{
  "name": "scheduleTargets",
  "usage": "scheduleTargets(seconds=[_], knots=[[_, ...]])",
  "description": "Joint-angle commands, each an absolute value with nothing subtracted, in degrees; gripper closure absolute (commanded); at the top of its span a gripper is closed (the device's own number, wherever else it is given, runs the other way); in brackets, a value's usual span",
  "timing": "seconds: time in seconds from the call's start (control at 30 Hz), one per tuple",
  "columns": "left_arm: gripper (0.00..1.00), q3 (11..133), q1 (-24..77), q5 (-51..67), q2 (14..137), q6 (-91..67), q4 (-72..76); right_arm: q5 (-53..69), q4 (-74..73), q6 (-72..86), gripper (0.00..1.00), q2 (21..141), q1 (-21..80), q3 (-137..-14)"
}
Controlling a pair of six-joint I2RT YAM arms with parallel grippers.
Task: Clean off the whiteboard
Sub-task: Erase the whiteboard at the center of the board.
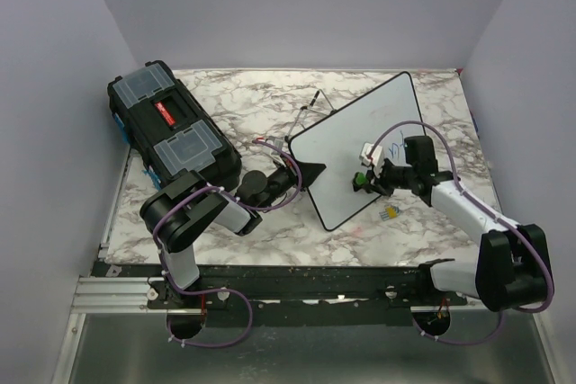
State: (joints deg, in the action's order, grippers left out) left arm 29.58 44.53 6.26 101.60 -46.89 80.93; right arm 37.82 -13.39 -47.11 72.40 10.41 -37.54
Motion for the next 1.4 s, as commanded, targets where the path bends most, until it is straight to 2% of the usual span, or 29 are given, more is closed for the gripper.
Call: scheduleTargets(seconds=[0.0, 0.2, 0.5, 0.8, 0.93, 1.07, 1.37], knots=[[1.0, 31.7, 45.8, 11.9, 100.6, -48.3, 91.2, 33.6, -15.0, -48.6, 0.99, 71.7, 7.0, -36.3], [1.0, 31.8, 45.8, 12.0, 100.8, -48.4, 91.2, 33.6, -12.9, -47.0, 0.99, 74.7, 0.4, -41.6], [1.0, 31.8, 45.8, 11.9, 100.8, -48.5, 91.2, 38.7, -4.2, -35.0, 0.99, 77.1, 0.9, -48.3], [1.0, 32.2, 45.8, 12.0, 101.3, -48.9, 91.2, 41.8, -16.4, -45.9, 0.99, 76.2, 2.5, -43.2], [1.0, 32.1, 45.9, 11.9, 101.2, -49.0, 91.2, 36.9, -21.1, -51.8, 0.99, 73.4, 2.5, -38.3], [1.0, 32.4, 45.8, 11.9, 101.5, -49.2, 91.2, 31.2, -19.6, -51.0, 0.99, 71.7, 1.0, -35.0], [1.0, 32.1, 45.9, 12.0, 101.1, -49.2, 91.2, 32.4, -13.7, -44.0, 0.99, 76.0, -2.2, -44.1]])
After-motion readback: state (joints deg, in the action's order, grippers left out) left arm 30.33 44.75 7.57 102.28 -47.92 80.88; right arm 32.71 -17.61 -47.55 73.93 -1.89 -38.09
